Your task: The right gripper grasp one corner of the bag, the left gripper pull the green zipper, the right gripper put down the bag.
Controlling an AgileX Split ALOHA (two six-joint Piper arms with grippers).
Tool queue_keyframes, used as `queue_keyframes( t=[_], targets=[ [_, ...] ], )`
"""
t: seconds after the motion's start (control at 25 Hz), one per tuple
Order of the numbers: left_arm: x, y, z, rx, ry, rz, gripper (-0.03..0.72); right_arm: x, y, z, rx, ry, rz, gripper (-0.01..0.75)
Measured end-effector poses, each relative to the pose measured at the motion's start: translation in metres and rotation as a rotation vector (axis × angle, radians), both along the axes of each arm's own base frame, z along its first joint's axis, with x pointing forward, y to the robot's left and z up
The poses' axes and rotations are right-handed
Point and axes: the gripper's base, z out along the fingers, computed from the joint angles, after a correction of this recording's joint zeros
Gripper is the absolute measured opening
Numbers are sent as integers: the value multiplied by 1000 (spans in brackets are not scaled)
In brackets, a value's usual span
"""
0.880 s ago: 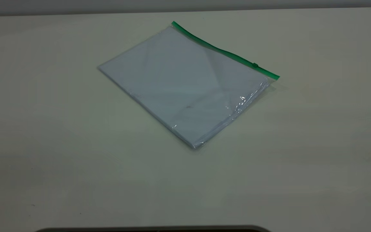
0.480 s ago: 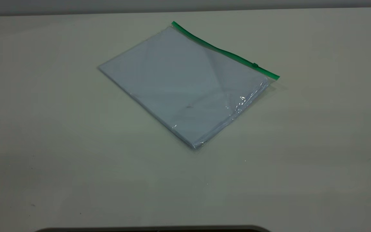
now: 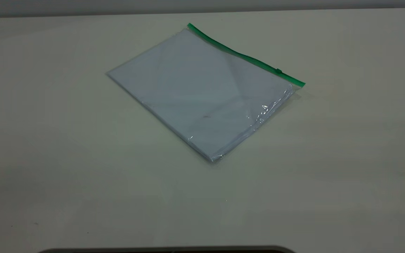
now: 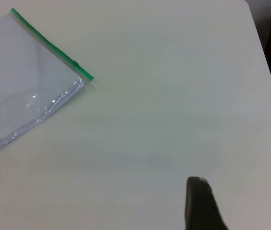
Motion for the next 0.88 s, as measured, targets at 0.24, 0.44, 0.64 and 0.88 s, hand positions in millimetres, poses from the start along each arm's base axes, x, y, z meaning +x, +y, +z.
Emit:
queue_keyframes(
  t=[0.24, 0.44, 0.64, 0.88],
  targets=[
    [0, 0, 0, 0, 0, 0, 405, 0, 0, 0, 0, 0, 12, 450],
    [0, 0, 0, -2, 0, -1, 405, 0, 0, 0, 0, 0, 23, 450],
    [0, -1, 0, -8, -2, -5, 405, 0, 2, 0, 21, -4, 37, 450],
    [29, -1, 22, -60, -16, 31, 405, 34, 11, 10, 76, 55, 118, 450]
  ],
)
